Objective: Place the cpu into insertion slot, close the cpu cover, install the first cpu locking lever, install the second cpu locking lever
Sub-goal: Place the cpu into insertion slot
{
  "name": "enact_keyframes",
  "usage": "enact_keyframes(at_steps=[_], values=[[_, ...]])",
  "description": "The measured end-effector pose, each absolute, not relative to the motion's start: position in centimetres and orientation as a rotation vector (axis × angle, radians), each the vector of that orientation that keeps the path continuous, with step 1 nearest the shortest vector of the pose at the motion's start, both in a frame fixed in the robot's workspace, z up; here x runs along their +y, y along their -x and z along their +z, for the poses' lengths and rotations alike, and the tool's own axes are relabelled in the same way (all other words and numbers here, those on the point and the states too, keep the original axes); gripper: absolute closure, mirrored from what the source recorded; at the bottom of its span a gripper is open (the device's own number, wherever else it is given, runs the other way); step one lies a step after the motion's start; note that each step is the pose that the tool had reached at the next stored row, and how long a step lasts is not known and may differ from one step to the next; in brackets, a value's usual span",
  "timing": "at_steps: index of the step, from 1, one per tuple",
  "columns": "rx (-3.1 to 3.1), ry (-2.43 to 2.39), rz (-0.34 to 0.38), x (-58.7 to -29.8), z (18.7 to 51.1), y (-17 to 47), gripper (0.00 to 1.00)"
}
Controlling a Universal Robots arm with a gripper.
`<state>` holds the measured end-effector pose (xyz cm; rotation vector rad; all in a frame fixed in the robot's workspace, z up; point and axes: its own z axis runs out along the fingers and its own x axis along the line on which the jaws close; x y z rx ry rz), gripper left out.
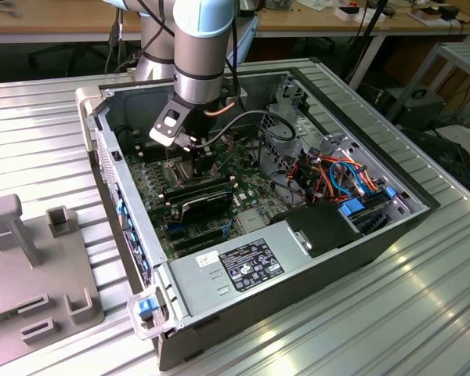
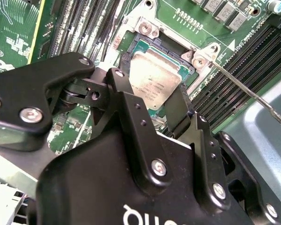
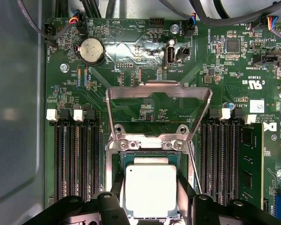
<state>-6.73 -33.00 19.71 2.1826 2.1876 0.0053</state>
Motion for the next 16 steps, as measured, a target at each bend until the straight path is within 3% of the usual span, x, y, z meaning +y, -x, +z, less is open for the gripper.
enact_keyframes(at_steps=[3,4,16], values=[[2.187,-2.182,0.006,-33.00,19.70,6.72,0.45],[2.188,-2.183,0.007,-32.99,19.69,6.72,0.38],[2.188,-2.183,0.006,-33.00,19.96,6.72,0.38]])
